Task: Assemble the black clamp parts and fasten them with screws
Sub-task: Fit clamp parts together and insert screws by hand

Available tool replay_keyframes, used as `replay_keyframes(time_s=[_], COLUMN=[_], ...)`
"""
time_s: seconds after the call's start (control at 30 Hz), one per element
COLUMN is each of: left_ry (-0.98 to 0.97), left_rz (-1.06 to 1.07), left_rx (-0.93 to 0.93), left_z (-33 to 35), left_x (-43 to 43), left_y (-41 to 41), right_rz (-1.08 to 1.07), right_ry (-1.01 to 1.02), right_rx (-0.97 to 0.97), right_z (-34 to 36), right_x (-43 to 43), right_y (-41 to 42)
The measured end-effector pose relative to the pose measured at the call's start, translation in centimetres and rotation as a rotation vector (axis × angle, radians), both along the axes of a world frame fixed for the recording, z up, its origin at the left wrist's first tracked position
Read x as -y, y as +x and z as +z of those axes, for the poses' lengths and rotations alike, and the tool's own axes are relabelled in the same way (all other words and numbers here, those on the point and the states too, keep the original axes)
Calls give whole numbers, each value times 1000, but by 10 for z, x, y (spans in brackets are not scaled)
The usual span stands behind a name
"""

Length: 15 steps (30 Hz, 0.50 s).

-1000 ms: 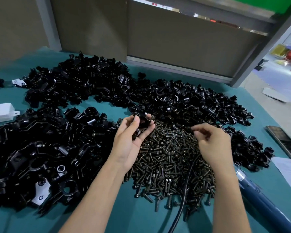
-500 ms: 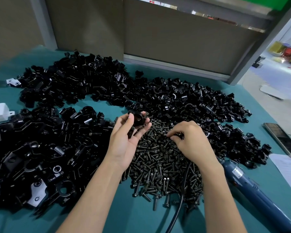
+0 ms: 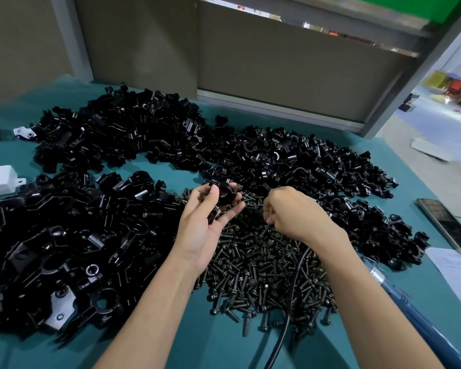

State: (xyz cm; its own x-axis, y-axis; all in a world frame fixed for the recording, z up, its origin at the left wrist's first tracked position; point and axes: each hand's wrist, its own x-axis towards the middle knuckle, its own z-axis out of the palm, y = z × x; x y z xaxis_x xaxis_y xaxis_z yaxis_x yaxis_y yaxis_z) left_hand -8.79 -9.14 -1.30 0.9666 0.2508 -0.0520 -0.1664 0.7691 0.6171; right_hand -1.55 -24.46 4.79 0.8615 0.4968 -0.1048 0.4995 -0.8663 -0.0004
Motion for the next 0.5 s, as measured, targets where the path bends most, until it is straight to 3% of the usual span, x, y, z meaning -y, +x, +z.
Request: replay_keyframes(time_s=[0.07, 0.27, 0.5], left_ry=[3, 56, 157], left_rz=[-3, -24, -60], left_rx=[6, -4, -13], left_z=[0, -1, -3], left_x=[-1, 2, 5], left_y=[0, 0, -1], right_rz=[-29, -74, -73], right_ry=[102, 883, 1126], right_rx=[-29, -22, -177], right_z=[-2, -9, -13], right_x=[7, 19, -8], right_y=[2, -12, -20])
